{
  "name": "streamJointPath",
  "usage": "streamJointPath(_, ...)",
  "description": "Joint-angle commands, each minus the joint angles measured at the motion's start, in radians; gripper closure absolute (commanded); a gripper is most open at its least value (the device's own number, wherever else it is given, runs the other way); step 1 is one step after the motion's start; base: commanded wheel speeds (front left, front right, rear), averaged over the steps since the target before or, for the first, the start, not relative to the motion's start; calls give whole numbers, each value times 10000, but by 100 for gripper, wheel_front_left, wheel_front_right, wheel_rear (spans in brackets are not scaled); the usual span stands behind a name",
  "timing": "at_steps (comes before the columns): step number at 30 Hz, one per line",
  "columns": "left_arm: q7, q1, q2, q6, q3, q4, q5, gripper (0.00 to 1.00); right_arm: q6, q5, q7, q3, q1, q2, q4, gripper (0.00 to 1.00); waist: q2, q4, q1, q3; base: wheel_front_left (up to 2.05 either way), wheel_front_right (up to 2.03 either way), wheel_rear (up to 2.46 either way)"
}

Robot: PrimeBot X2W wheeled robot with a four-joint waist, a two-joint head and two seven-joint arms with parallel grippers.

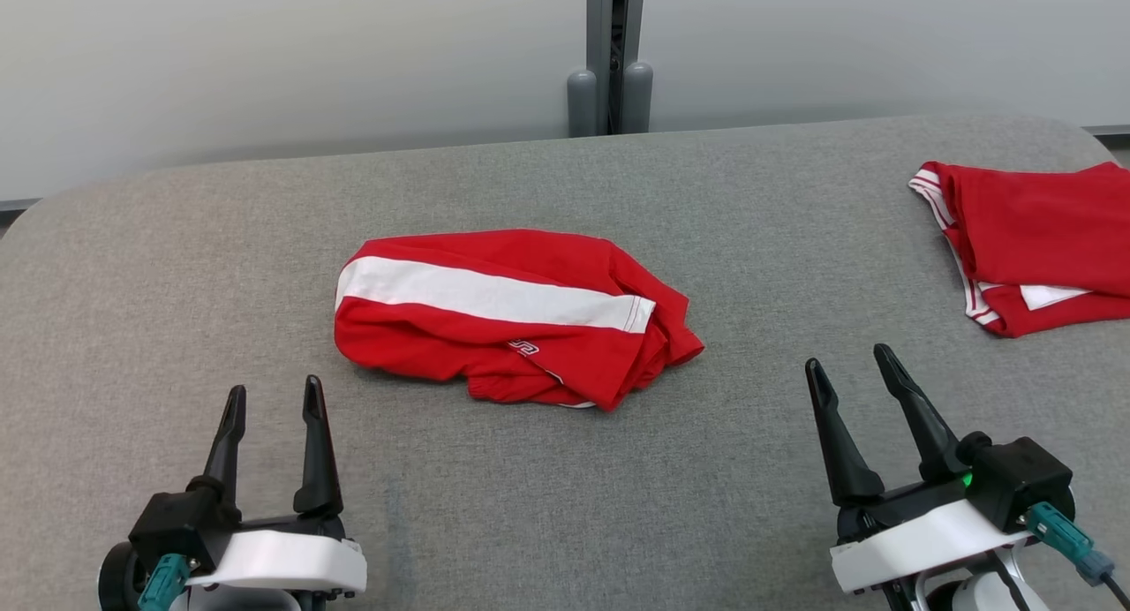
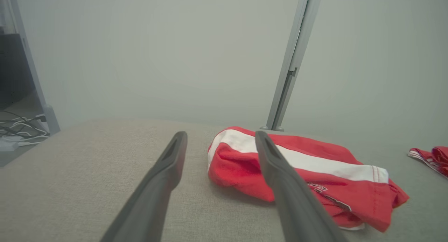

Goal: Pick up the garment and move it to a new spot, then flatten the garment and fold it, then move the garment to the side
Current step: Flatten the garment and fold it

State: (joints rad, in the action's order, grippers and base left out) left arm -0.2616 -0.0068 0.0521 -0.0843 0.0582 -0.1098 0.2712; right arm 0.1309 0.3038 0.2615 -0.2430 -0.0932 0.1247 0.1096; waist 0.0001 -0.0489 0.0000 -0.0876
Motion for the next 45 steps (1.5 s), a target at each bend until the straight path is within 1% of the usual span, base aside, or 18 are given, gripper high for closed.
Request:
streamJointPath(1, -45, -19, 20, 51, -68, 98, -145, 0, 0, 65, 48, -50, -43, 53, 28, 0, -1, 38, 0, -40, 0, 0, 0)
streamJointPath(5, -45, -163, 5, 60, -62, 241, -146, 0, 0, 272, 48, -345, -355, 125, 346, 0, -1, 165, 0, -204, 0, 0, 0)
streamJointPath(8, -45, -257, 4, -13, 114, 372, -148, 0, 0, 494, 48, -715, -914, 180, 1014, 0, -1, 307, 0, -409, 0, 0, 0)
streamJointPath(12, -45, -380, 4, -29, 460, 510, -168, 0, 0, 1133, 48, -1301, -1996, 93, 2398, 0, -1, 620, 0, -732, 0, 0, 0)
streamJointPath(15, -46, -538, 5, 33, 712, 468, -148, 0, 2, 1692, 48, -1932, -2920, 74, 3536, 0, -1, 922, 0, -912, 0, 0, 0)
streamJointPath(18, -46, -647, 9, -37, 923, 414, -80, 0, 0, 2192, 47, -2630, -3709, 148, 4543, 0, -1, 1217, 0, -1043, 0, 0, 0)
streamJointPath(19, -46, -647, 9, -37, 923, 414, -80, 0, 0, 2192, 47, -2630, -3709, 148, 4543, 0, -1, 1217, 0, -1043, 0, 0, 0)
streamJointPath(24, -46, -744, 7, -121, 1072, 369, -4, 0, 0, 2774, 48, -3314, -4547, 279, 5555, 0, -1, 1576, 0, -1209, 0, 0, 0)
streamJointPath(26, -46, -804, 5, -146, 1100, 390, 11, 0, 0, 2921, 48, -3480, -4765, 304, 5804, 9, -1, 1665, 0, -1258, 0, 0, 0)
streamJointPath(27, -46, -823, 2, -140, 1114, 394, 33, 0, 0, 3006, 47, -3592, -4830, 306, 5906, 24, -1, 1695, 0, -1274, 0, 0, 0)
streamJointPath(28, -46, -833, 3, -146, 1122, 399, 49, 0, 0, 3070, 47, -3692, -4874, 299, 6001, 44, -1, 1719, 0, -1288, 0, 0, 0)
streamJointPath(29, -46, -849, 3, -149, 1130, 413, 60, 0, 0, 3124, 48, -3742, -4944, 324, 6054, 54, -1, 1745, 0, -1319, 0, 0, 0)
streamJointPath(30, -46, -870, 3, -164, 1148, 428, 66, 0, 0, 3160, 48, -3814, -5004, 364, 6090, 66, -1, 1764, 0, -1344, 0, 0, 0)
streamJointPath(31, -46, -885, 3, -174, 1168, 439, 81, 0, 0, 3177, 47, -3921, -5051, 387, 6134, 97, -1, 1779, 0, -1367, 0, 0, 0)
streamJointPath(32, -46, -901, 3, -181, 1187, 451, 88, 0, 0, 3184, 47, -3988, -5104, 402, 6171, 100, -1, 1791, 0, -1391, 0, 0, 0)
streamJointPath(37, -46, -886, 3, -208, 1167, 482, 82, 0, 0, 2859, 48, -3941, -5114, 707, 5972, 100, -1, 1732, 0, -1456, 0, 0, 0)
streamJointPath(40, -46, -901, 4, -198, 1072, 463, 30, 0, 0, 2525, 48, -3794, -4836, 976, 5589, 100, -1, 1604, 0, -1451, 0, 0, 0)
streamJointPath(45, -46, -864, 3, -110, 949, 433, -59, 0, 0, 1991, 48, -3205, -4223, 1586, 4759, 100, -1, 1248, 0, -1407, 0, 0, 0)
